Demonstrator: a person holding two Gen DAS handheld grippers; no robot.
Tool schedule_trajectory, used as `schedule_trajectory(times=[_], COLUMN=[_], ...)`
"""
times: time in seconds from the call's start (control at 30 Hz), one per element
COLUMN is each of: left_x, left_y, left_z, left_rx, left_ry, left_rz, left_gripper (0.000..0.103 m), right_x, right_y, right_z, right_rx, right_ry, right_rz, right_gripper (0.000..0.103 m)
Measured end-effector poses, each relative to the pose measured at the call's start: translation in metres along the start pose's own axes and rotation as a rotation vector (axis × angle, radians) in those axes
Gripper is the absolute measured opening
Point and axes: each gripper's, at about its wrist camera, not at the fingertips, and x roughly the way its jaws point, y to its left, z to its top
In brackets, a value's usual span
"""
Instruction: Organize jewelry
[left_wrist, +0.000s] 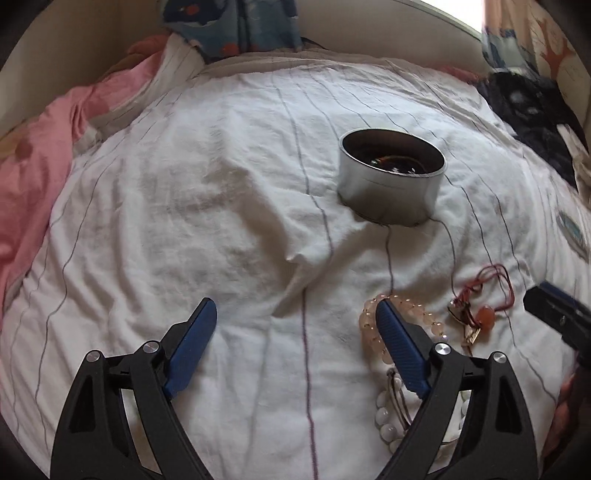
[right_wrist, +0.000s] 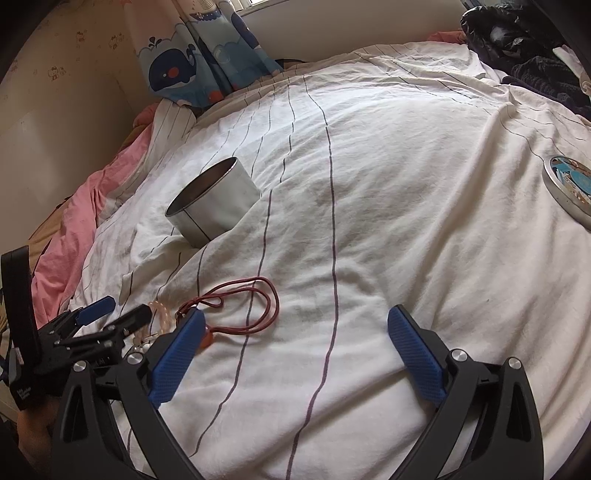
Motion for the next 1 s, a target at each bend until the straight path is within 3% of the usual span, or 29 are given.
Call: schedule_trajectory(times=[0.1, 0.6, 1.0], left_x=[-0.003, -0.026, -0.023], left_y=[0.017, -0.011, -0.003], left_z=[-0.001, -0.017, -0.016], left_rx=[-0.071, 0.04, -0.007], left_ry=[-0.018, -0.149, -0.131], left_rz=[-0.004, 0.071, 0.055], left_gripper=[0.085, 0.093, 0.095], right_x=[0.0, 0.002, 0.001], right_y=[0.0, 0.002, 0.006], right_z=[0.0, -0.001, -0.003], right_rx=[-0.002, -0.02, -0.034], right_ry=[0.001, -0.005, -0.014], right_rz=[-0.001, -0.015, -0.014], right_gripper=[0.095, 0.096, 0.096])
